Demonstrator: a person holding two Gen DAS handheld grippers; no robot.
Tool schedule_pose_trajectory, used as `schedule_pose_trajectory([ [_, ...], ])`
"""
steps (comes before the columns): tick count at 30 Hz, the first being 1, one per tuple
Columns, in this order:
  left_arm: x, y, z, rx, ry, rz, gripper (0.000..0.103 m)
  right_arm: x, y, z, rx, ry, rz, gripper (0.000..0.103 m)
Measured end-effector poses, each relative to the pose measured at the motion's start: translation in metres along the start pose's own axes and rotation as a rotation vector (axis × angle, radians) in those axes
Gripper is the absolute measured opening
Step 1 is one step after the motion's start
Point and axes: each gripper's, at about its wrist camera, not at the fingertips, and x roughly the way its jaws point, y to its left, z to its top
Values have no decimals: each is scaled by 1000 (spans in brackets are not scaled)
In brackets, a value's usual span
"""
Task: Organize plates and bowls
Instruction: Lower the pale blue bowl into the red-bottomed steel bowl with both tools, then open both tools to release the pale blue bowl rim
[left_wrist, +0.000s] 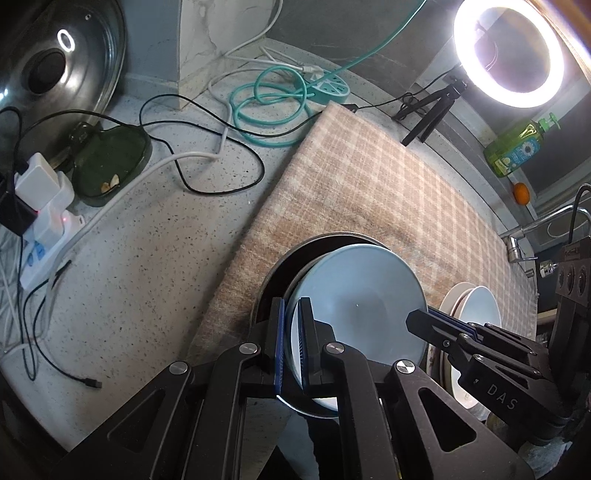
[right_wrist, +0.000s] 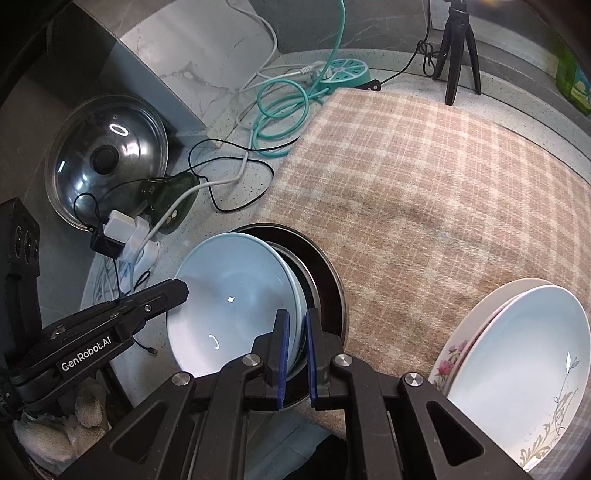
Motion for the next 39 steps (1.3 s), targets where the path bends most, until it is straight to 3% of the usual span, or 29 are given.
schedule_pose_trajectory([
  [12, 8, -1, 3, 12, 27, -12, 5, 5, -3, 4, -7, 13, 8, 11],
  [15, 8, 0, 3, 21, 35, -16, 10, 6, -1, 4, -27, 21, 8, 11],
  [19, 3, 1, 4, 26, 33, -20, 12, -4, -7, 3, -6, 7, 57, 13],
  [22, -10, 7, 6, 4, 5, -40, 12, -17, -11, 2, 1, -27, 82, 15],
  [25, -24, 20, 8, -78, -46, -98, 12, -31, -18, 0, 15, -71, 104, 17],
  [28, -36, 32, 4, -164, -131, -93, 12, -42, -28, -3, 35, -102, 125, 19],
  [31, -37, 40, -4, -228, -133, -157, 12, -49, -36, -7, 43, -119, 137, 19],
  [35, -40, 38, -17, -196, -172, -98, 12, -59, -48, -16, 50, -170, 119, 19],
  [39, -35, 47, -27, -215, -163, -107, 12, -54, -52, -25, 82, -167, 135, 20],
])
